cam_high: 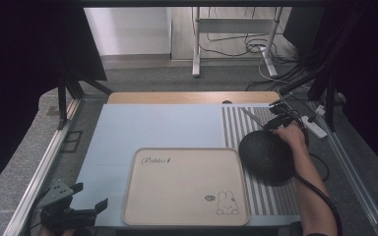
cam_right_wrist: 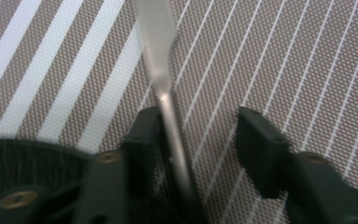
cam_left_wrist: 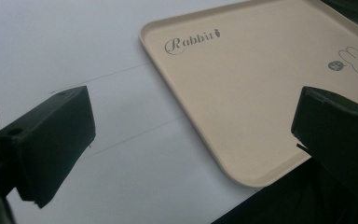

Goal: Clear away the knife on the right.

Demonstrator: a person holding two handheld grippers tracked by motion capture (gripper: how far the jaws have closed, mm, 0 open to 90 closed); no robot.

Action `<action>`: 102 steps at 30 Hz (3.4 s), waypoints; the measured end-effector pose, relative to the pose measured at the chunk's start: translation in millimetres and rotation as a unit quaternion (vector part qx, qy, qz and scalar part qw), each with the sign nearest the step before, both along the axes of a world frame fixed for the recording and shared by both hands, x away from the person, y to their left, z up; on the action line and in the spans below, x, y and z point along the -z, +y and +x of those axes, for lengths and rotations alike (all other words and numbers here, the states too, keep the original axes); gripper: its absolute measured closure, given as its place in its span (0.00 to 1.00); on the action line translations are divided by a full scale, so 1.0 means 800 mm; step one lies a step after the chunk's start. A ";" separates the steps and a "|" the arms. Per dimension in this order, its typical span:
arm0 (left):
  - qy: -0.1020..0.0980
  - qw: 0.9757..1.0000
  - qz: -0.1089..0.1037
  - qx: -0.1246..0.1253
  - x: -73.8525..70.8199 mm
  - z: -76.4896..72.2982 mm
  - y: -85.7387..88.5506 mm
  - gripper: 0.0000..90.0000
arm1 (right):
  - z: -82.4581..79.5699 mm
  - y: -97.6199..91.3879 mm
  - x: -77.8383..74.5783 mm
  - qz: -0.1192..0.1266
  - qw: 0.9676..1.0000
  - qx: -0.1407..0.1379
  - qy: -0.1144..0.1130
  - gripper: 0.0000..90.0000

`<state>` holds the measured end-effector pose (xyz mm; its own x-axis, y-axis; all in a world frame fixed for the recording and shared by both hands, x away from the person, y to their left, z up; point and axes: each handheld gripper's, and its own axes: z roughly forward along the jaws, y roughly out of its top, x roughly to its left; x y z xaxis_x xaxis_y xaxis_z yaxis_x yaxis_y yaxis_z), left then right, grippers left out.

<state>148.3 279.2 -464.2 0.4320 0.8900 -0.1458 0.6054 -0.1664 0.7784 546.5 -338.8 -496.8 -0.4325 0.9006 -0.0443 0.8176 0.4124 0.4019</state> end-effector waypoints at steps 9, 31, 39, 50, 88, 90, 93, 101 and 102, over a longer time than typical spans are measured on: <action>0.002 1.000 -0.001 -0.001 0.000 0.001 0.000 0.00 | -0.003 -0.015 -0.003 0.010 0.999 -0.029 0.010 0.89; 0.001 1.000 0.001 0.000 0.000 0.002 -0.001 0.00 | -0.030 -0.054 -0.048 0.038 0.999 -0.001 -0.031 0.89; 0.001 1.000 0.001 0.002 0.000 0.002 -0.001 0.00 | -0.056 -0.027 -0.049 0.045 0.998 -0.031 -0.022 0.89; 0.001 1.000 0.004 0.004 0.000 0.002 -0.002 0.00 | -0.092 0.007 -0.040 0.045 0.997 -0.058 -0.013 0.89; -0.001 1.000 0.006 0.004 -0.001 0.001 -0.002 0.00 | -0.259 0.154 -0.040 0.070 0.974 -0.214 0.000 0.89; -0.001 1.000 0.005 0.003 -0.001 0.002 -0.002 0.00 | -0.268 0.161 -0.038 0.068 0.973 -0.218 0.004 0.89; 0.000 1.000 0.006 0.004 -0.001 0.002 -0.003 0.00 | -0.281 0.172 -0.036 0.065 0.971 -0.228 0.009 0.89; 0.000 1.000 0.006 0.005 0.000 0.002 -0.003 0.00 | -0.294 0.200 -0.018 0.050 0.969 -0.241 0.027 0.89; 0.000 1.000 0.006 0.005 0.000 0.002 -0.003 0.00 | -0.295 0.202 -0.014 0.045 0.969 -0.242 0.031 0.89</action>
<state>149.8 277.2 -463.9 0.4404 0.8876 -0.1348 0.6031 -0.1812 0.7768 310.8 -176.9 -485.2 -0.8049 0.5900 0.0639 0.5600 0.7196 0.4107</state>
